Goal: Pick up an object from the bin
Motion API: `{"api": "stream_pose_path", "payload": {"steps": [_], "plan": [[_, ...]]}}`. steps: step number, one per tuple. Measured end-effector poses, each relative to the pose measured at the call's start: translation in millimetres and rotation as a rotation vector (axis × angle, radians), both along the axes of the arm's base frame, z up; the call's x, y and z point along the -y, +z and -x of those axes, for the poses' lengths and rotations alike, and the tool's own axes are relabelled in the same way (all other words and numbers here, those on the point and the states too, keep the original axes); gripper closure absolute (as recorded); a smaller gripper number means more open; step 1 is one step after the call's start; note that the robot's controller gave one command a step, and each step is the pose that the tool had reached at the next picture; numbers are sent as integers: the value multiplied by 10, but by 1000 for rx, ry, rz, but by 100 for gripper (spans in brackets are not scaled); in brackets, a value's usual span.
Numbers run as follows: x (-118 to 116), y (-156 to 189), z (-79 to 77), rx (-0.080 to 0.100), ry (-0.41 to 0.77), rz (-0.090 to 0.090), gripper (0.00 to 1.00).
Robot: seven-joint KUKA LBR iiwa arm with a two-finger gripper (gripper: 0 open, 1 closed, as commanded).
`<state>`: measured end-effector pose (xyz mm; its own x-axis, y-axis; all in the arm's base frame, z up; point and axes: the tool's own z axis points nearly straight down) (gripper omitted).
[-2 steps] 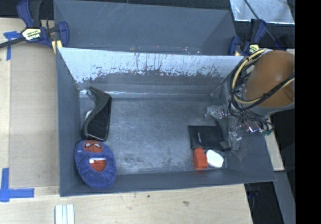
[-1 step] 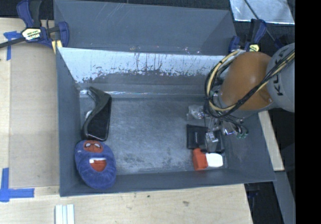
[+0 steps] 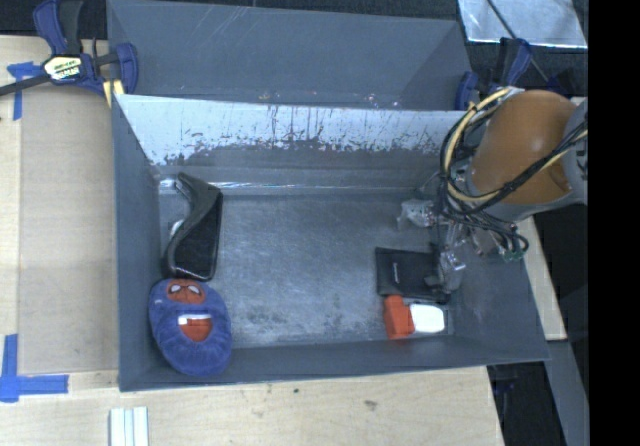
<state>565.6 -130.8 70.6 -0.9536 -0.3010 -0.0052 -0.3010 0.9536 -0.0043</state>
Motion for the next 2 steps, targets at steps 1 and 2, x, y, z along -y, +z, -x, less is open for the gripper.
{"api": "stream_pose_path", "payload": {"steps": [1, 2], "plan": [[111, -4, 359, -6, -9, -3, 0], [231, 0, -69, 0, -43, -2, 0]]}}
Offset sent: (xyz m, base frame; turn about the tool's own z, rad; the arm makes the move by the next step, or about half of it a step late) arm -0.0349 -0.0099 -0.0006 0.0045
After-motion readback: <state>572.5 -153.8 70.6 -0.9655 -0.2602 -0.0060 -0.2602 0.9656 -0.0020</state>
